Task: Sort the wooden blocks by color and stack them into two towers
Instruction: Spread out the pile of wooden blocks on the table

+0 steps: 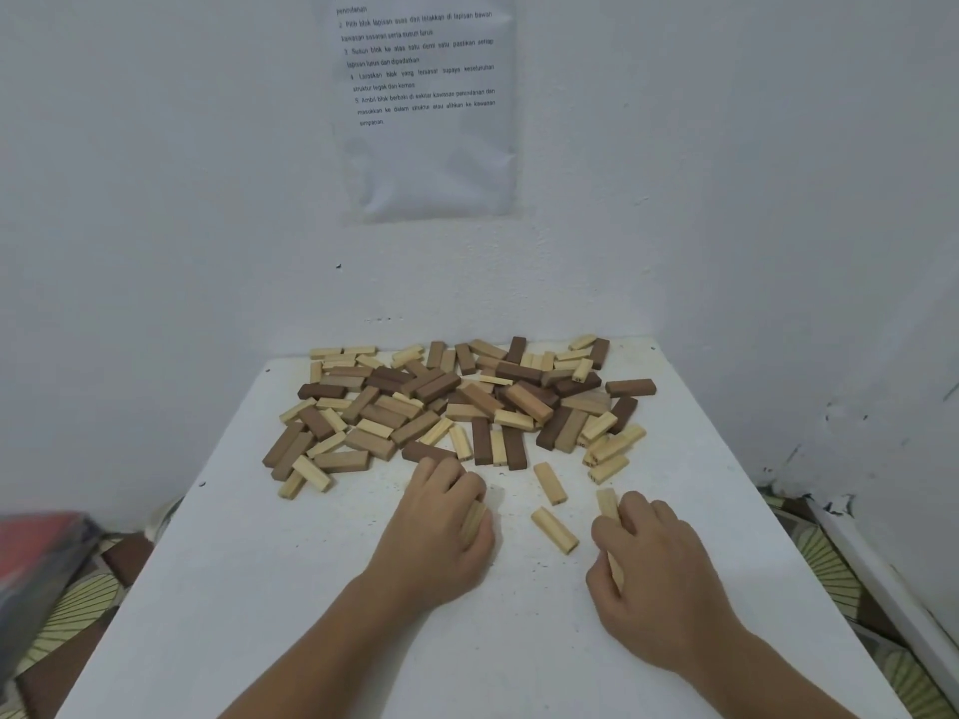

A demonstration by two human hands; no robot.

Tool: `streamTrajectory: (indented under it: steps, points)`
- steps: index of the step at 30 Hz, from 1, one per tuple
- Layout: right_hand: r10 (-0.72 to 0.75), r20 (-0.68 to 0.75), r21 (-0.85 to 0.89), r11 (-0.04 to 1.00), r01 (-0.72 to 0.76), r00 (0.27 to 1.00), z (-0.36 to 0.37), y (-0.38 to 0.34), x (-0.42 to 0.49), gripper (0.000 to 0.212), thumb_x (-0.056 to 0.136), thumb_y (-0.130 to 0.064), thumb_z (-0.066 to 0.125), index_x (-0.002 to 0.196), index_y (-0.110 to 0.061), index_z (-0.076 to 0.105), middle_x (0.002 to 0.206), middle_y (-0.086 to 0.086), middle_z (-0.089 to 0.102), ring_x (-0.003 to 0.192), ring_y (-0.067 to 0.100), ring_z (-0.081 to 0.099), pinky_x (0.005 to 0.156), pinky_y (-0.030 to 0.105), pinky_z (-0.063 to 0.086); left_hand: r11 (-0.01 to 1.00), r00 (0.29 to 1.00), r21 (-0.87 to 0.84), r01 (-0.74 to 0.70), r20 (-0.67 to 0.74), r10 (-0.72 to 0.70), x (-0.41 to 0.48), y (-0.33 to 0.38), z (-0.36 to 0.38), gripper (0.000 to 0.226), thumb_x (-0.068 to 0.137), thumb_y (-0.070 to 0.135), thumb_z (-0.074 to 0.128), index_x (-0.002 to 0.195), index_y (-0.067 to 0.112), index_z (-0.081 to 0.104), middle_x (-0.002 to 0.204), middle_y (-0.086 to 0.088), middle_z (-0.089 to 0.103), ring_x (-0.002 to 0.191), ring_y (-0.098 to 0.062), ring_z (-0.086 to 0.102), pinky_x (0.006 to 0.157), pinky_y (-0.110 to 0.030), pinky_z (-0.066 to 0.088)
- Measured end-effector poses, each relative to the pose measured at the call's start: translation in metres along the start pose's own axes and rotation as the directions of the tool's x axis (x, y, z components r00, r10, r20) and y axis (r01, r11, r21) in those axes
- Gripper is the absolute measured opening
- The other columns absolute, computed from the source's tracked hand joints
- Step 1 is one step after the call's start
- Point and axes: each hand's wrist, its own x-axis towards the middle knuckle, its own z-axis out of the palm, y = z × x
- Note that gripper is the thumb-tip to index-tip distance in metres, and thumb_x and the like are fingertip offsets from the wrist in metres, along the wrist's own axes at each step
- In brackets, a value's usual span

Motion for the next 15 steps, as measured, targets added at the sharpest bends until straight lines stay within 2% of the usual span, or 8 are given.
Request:
streamTrajectory:
  steps: [3,7,11,15]
  points:
    - [-0.01,-0.059,0.035,0.999,0.012,0.998,-0.001,0.001,0.0,0.022,0.075,-0.025,0.052,0.069,-0.023,0.031,0.074,-0.009,0.028,0.056,0.015,0.03,0.044,0.027,0.027,0.999,1.0,-0.047,0.024,-0.016,-0.025,-0.001,0.002,-0.002,0.017,0.082,0.003,0.058,0.082,0.016,0.046,0.083,0.007,0.036,0.078,-0.016,0.037,0.064,-0.029,0.035]
    - [-0.042,-0.137,0.04,0.998,0.047,0.99,-0.002,0.0,0.0,0.016,0.072,-0.023,0.052,0.064,-0.019,0.038,0.067,-0.008,0.029,0.048,0.014,0.025,0.035,0.026,0.026,0.995,0.997,-0.072,0.072,-0.033,-0.075,-0.003,0.004,-0.005,0.027,0.074,-0.012,0.055,0.08,0.013,0.044,0.08,0.003,0.037,0.071,-0.016,0.036,0.056,-0.036,0.033]
    - [-0.056,-0.225,0.094,0.992,0.079,0.973,0.001,0.002,0.009,0.015,0.071,-0.02,0.05,0.062,-0.016,0.038,0.06,-0.008,0.029,0.045,0.014,0.022,0.036,0.025,0.022,0.994,0.994,-0.057,0.092,-0.048,-0.094,-0.006,-0.004,-0.013,0.035,0.071,-0.018,0.055,0.082,0.014,0.047,0.083,0.005,0.04,0.072,-0.01,0.036,0.055,-0.028,0.03]
    - [-0.067,-0.292,0.134,0.985,0.11,0.954,0.009,0.0,0.029,0.015,0.073,-0.019,0.048,0.061,-0.013,0.04,0.058,-0.006,0.029,0.044,0.019,0.025,0.035,0.027,0.024,0.989,0.987,-0.081,0.128,-0.083,-0.134,-0.006,-0.017,-0.026,0.039,0.076,-0.019,0.057,0.09,0.017,0.058,0.098,0.016,0.05,0.072,0.004,0.045,0.058,-0.014,0.031]
